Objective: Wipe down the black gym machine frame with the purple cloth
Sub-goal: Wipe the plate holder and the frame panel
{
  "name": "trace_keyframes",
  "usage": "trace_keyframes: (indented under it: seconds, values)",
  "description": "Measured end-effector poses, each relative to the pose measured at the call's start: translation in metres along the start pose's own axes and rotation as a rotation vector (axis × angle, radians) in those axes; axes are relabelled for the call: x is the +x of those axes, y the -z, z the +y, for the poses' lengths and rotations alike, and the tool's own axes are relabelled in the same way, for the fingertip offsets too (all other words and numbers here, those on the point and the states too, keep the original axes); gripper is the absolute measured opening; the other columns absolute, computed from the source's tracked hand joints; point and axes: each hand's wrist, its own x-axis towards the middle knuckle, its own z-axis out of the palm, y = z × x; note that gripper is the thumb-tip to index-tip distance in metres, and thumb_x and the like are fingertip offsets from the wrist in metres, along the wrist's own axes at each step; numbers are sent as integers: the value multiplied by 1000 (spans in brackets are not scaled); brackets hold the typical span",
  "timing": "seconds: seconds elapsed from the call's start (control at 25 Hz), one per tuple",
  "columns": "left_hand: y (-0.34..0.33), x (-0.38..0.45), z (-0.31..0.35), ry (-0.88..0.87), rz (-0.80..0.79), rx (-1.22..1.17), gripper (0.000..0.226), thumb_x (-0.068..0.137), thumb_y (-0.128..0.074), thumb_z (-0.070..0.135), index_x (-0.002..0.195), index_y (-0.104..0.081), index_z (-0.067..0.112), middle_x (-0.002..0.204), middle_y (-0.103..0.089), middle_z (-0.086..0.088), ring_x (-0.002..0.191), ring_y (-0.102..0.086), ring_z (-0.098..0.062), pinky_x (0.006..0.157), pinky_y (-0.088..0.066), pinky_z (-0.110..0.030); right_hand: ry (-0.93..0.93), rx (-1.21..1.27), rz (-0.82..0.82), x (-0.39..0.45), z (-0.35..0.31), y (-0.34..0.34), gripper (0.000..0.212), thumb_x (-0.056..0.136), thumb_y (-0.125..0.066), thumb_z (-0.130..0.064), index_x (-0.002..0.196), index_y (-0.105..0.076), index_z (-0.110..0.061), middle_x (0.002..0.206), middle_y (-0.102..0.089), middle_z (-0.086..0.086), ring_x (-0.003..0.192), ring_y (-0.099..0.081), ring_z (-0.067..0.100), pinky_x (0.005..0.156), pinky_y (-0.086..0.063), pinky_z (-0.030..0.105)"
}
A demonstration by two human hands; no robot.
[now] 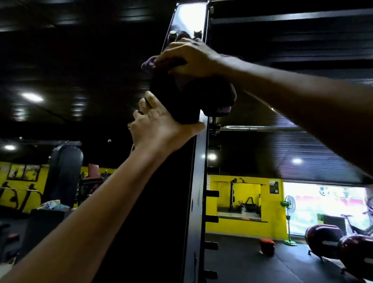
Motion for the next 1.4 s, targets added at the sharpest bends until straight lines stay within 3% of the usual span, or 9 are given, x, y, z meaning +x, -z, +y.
trace_keyframes:
  seconds: [0.16, 0.24, 0.4, 0.6, 0.76, 0.92, 1.16, 1.24, 1.4]
  values:
    - [0, 1, 0, -8, -36, 10, 126, 66, -65, 71, 150, 0, 3, 155, -16, -16, 139, -25, -35, 109, -31, -47, -439, 79, 138, 17, 7, 1, 36, 87, -57, -31, 122, -52, -21, 129, -56, 7, 125, -47, 26, 103, -30, 42]
    - [-1, 1, 0, -10, -16, -12, 125, 66, -66, 70, 150, -1, 4, 155, -17, -15, 139, -26, -33, 108, -31, -45, -440, 24, 153, 18, -9, -1, 33, 89, -56, -37, 118, -59, -21, 134, -54, 6, 131, -41, 23, 107, -27, 45]
    - [-2, 2, -1, -12, -1, -25, 124, 67, -67, 68, 150, -1, 3, 154, -18, -13, 138, -27, -32, 106, -32, -42, -547, -157, -8, -1, -28, -2, 60, 79, -47, -73, 126, -57, -37, 159, -9, 10, 144, 7, 41, 106, -3, 69]
    - [-1, 2, 1, 17, -12, 1, 124, 68, -68, 67, 150, 0, 3, 156, -14, -14, 140, -24, -33, 108, -30, -41, -679, 84, -97, 6, -34, 3, 48, 91, -46, -46, 139, -41, -42, 156, -15, 3, 142, 0, 42, 108, -22, 64]
    - [0, 2, 2, 30, 3, -5, 124, 68, -67, 67, 149, 1, 1, 156, -15, -13, 139, -25, -31, 106, -31, -39, -526, 73, -119, -4, -45, 8, 47, 93, -46, -32, 139, -41, -44, 153, -25, -4, 144, -6, 29, 111, -25, 54]
    - [-1, 0, -1, -10, 5, 3, 125, 69, -64, 71, 149, 0, -1, 153, -20, -15, 136, -30, -33, 103, -35, -40, -22, 70, -79, -67, -11, 4, 45, 95, -51, -30, 139, -43, -34, 153, -30, -1, 142, -16, 27, 113, -20, 46]
    - [-1, -1, 0, -27, 3, 31, 128, 67, -59, 77, 149, 1, -2, 155, -17, -16, 137, -30, -32, 103, -35, -39, -288, 100, -45, -22, 7, -3, 44, 92, -51, -39, 136, -50, -33, 150, -35, -3, 141, -21, 21, 116, -13, 31]
    - [-1, 1, 0, -10, 9, 9, 128, 67, -61, 75, 149, 2, -1, 154, -18, -15, 136, -30, -31, 103, -35, -39, -310, 73, -38, -11, -15, -5, 39, 94, -50, -38, 133, -49, -42, 150, -34, -9, 141, -19, 20, 115, -17, 39]
    - [-1, 0, 0, 9, 14, -24, 132, 63, -68, 71, 149, 2, -1, 152, -22, -16, 134, -33, -31, 103, -35, -40, -15, 13, -73, -43, -28, -5, 40, 95, -52, -33, 134, -48, -44, 151, -32, -13, 142, -16, 17, 113, -15, 47]
